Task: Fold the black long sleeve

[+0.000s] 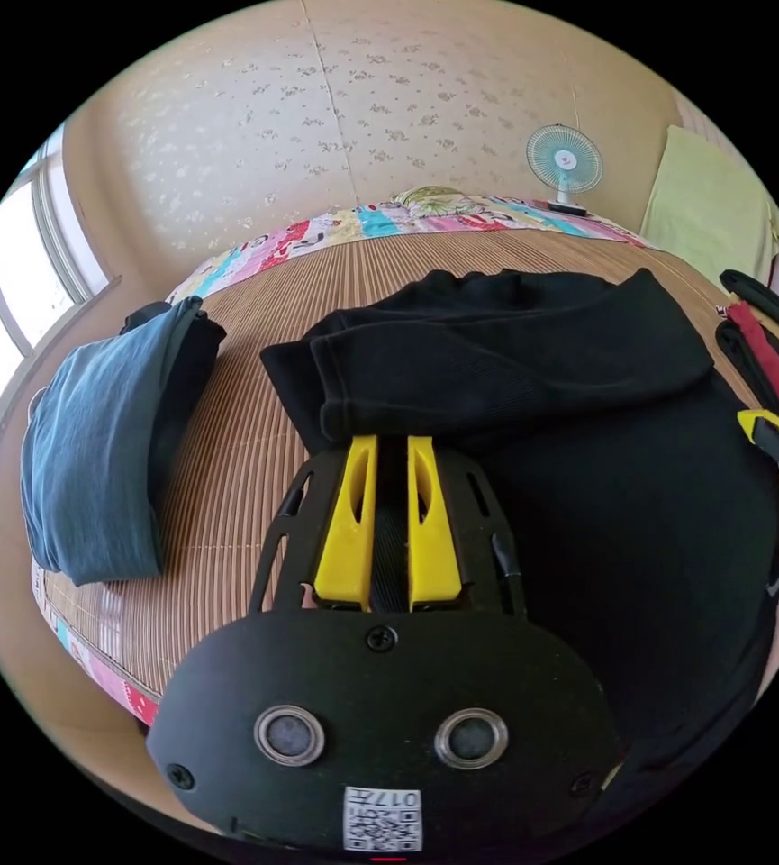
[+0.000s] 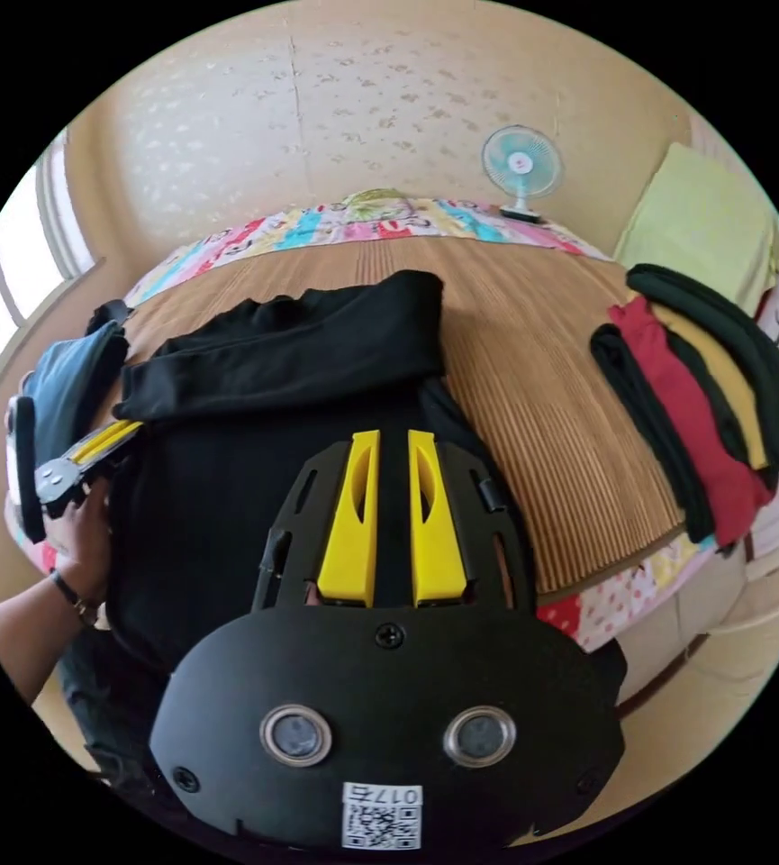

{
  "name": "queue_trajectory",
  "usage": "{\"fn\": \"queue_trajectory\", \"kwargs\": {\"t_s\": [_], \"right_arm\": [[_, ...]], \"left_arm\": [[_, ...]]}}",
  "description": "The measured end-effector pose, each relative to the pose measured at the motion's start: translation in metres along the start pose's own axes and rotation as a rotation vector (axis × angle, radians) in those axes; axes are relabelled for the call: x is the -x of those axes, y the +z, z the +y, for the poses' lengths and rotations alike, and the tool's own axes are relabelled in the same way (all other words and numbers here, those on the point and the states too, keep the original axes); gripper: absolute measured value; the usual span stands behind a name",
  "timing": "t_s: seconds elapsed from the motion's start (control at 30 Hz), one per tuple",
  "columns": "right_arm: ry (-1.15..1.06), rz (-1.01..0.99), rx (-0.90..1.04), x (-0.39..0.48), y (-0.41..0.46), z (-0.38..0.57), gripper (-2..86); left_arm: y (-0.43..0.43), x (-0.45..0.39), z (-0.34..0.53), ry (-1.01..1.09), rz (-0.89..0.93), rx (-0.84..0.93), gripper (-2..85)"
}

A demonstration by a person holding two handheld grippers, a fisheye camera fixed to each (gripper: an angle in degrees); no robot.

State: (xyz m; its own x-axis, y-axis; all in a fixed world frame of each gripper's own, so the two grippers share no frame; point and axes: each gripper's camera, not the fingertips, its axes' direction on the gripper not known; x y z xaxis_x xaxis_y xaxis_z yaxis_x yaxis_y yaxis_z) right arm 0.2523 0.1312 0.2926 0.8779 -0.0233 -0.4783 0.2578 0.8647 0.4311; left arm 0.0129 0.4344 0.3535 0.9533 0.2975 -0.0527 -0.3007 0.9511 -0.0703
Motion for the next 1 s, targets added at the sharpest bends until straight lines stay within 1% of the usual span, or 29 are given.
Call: {"fn": "queue_trajectory", "kwargs": {"t_s": [0.03,0.07,0.1,0.23,0.4,0.5,0.53,0.57,0.67,0.73,0.77,0.8,0.9,0.97,1.0], "right_arm": [[-0.024,0.038,0.033,0.009,0.019,0.001,2.6],[-0.084,0.037,0.145,0.019,0.049,-0.002,2.2],[-0.104,0.057,0.124,0.024,0.050,-0.003,2.0],[-0.151,0.144,0.170,0.051,0.064,-0.020,1.3],[-0.194,0.216,0.191,0.071,0.074,-0.021,1.0],[-0.166,0.139,0.262,0.064,0.075,-0.034,0.8],[-0.146,0.082,0.296,0.058,0.075,-0.041,0.7],[-0.178,0.018,0.315,0.055,0.078,-0.051,0.7],[-0.177,-0.037,0.392,0.051,0.099,-0.084,0.6],[-0.155,-0.043,0.331,0.053,0.113,-0.099,0.6],[-0.141,-0.036,0.229,0.056,0.120,-0.101,0.6],[-0.150,-0.023,0.187,0.059,0.124,-0.100,0.6],[-0.246,0.151,0.155,0.093,0.139,-0.107,0.5],[-0.353,0.376,0.131,0.128,0.157,-0.106,0.4],[-0.379,0.431,0.122,0.136,0.162,-0.104,0.3]], "left_arm": [[0.003,-0.006,-0.004,0.012,-0.027,0.016,5.7],[0.006,-0.013,-0.010,0.029,-0.061,0.031,5.5],[0.008,-0.018,-0.012,0.043,-0.079,0.037,5.3],[0.027,-0.041,-0.039,0.123,-0.210,0.073,4.4],[0.057,-0.045,-0.088,0.150,-0.243,0.098,3.8],[0.074,-0.049,-0.112,0.168,-0.267,0.084,3.6],[0.079,-0.056,-0.117,0.185,-0.310,0.070,3.4],[0.085,-0.064,-0.121,0.203,-0.365,0.054,3.2],[0.100,-0.076,-0.137,0.233,-0.450,0.034,2.9],[0.106,-0.068,-0.153,0.210,-0.429,0.032,2.8],[0.111,-0.060,-0.165,0.185,-0.413,0.031,2.9],[0.114,-0.056,-0.171,0.170,-0.407,0.033,3.0],[0.126,-0.044,-0.197,0.138,-0.387,0.017,3.1],[0.134,-0.043,-0.213,0.146,-0.390,0.003,3.2],[0.135,-0.042,-0.216,0.147,-0.390,0.001,3.2]]}}
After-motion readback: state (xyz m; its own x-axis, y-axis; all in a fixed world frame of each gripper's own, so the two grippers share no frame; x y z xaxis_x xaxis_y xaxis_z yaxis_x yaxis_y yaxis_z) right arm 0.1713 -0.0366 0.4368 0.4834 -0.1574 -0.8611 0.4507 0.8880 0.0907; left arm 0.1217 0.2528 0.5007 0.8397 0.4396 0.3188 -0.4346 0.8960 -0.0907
